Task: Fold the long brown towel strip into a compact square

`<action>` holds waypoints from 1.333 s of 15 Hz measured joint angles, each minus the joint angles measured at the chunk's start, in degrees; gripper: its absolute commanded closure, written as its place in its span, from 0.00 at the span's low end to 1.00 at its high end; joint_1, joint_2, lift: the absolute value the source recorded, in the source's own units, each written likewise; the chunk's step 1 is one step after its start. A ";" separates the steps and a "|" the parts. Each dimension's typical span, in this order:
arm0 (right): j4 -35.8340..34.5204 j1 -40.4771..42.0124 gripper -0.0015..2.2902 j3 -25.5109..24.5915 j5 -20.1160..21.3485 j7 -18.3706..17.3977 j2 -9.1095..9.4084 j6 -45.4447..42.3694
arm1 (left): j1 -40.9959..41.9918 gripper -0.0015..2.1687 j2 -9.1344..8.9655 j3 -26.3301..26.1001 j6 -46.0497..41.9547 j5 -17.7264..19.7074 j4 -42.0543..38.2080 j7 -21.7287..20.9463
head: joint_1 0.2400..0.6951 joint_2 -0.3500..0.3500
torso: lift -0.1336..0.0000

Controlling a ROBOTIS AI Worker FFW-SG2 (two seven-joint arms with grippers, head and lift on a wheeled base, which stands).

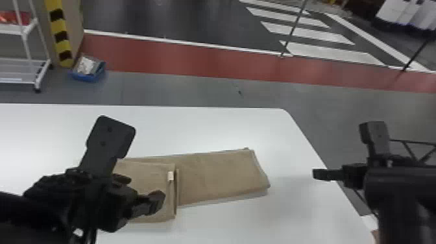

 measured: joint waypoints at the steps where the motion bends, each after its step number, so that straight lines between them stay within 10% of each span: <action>1: -2.31 0.02 0.04 0.53 -1.19 0.02 0.86 2.53 | 0.92 0.02 0.00 1.10 0.00 0.10 -0.96 -0.06 | 1.00 0.00 | 0.07; 6: -16.07 1.10 0.06 7.78 -4.61 -0.35 7.48 18.05 | 6.50 0.02 -0.01 21.68 -0.80 13.25 -5.11 -1.47 | 1.00 0.00 | 0.07; 9: -21.40 4.04 0.06 14.94 -3.58 -2.80 13.72 19.45 | 9.58 0.05 0.41 37.60 -6.17 22.93 -3.93 -5.19 | 1.00 0.28 | 0.07; 14: -22.00 7.72 0.08 26.44 -1.05 -8.68 14.49 17.64 | 14.39 0.06 3.98 52.63 -16.40 31.61 -0.30 -10.69 | 1.00 0.57 | 0.07; 20: -21.28 8.77 0.09 31.87 -6.38 -10.25 14.50 10.47 | 16.07 0.06 6.48 55.37 -22.15 34.46 3.29 -12.07 | 1.00 0.74 | 0.07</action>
